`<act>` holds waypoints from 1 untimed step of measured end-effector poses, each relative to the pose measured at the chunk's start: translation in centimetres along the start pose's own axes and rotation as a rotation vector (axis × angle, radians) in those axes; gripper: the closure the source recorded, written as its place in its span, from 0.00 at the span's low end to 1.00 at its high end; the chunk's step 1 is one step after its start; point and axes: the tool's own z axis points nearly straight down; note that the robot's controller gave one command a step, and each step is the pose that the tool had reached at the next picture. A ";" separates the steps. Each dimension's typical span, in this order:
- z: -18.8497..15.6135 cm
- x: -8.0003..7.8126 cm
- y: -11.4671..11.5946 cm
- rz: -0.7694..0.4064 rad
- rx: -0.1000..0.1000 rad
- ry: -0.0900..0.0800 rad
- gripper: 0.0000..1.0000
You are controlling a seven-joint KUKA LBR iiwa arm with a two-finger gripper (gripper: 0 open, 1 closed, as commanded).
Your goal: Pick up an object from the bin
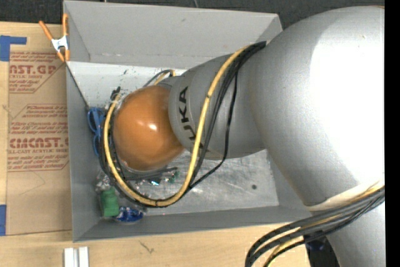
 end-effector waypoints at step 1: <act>-7.5 1.6 -0.3 -0.087 -0.001 0.004 0.00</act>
Offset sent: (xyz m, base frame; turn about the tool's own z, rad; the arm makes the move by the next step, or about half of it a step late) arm -0.0073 -0.0162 0.0710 -0.0878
